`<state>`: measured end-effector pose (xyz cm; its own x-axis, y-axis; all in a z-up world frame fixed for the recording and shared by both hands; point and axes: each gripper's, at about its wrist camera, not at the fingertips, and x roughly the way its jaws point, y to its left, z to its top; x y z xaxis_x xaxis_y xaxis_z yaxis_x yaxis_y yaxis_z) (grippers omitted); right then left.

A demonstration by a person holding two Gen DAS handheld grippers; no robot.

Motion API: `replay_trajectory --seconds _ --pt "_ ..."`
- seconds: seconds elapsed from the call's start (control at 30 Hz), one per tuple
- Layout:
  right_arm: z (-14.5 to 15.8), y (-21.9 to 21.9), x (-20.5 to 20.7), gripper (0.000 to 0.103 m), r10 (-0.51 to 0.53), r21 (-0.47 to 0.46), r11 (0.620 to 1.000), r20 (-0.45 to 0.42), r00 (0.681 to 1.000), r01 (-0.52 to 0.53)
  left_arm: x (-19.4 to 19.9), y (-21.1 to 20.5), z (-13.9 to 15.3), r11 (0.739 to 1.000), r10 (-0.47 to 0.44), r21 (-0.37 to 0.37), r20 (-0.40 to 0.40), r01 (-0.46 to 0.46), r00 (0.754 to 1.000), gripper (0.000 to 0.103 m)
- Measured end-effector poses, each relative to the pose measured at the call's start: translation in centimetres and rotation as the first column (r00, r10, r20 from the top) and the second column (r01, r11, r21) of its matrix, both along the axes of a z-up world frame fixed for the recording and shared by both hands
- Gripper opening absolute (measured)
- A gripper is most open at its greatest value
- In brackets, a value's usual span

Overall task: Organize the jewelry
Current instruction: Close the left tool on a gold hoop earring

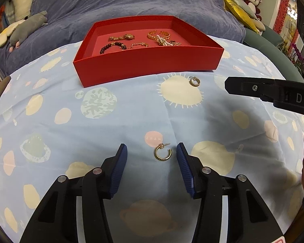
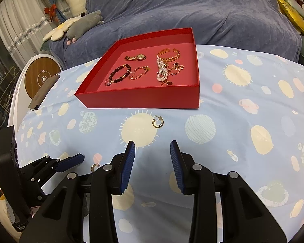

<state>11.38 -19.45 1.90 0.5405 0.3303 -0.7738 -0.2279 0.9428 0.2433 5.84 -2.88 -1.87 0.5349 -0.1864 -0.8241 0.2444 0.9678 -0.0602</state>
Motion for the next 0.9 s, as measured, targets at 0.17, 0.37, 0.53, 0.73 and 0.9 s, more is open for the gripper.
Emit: replay_trajectory --seconds 0.17,0.37,0.53,0.73,0.9 --pt "-0.1 0.3 -0.1 0.035 0.008 -0.005 1.0 -0.002 1.0 -0.008 0.0 0.0 0.0 1.0 0.0 0.014 0.013 0.0 1.0 0.017" --pt "-0.3 0.6 0.0 0.035 0.017 -0.008 1.0 -0.005 1.0 -0.017 0.4 0.4 0.1 1.0 0.006 -0.005 0.007 -0.006 1.0 0.014" --pt "-0.5 0.9 0.7 0.035 0.013 -0.02 1.0 -0.005 1.0 -0.013 1.3 1.2 0.5 0.999 0.033 -0.035 -0.002 -0.033 0.999 0.014" --pt "-1.1 1.8 2.6 0.035 0.006 -0.039 0.999 0.013 1.0 -0.005 2.8 3.2 1.4 0.994 0.093 -0.053 0.013 -0.092 0.996 0.014" --pt "-2.2 2.6 3.8 0.035 0.009 -0.073 0.997 0.024 1.0 -0.007 3.6 4.3 1.6 0.99 0.124 -0.073 0.012 -0.123 0.992 0.014"
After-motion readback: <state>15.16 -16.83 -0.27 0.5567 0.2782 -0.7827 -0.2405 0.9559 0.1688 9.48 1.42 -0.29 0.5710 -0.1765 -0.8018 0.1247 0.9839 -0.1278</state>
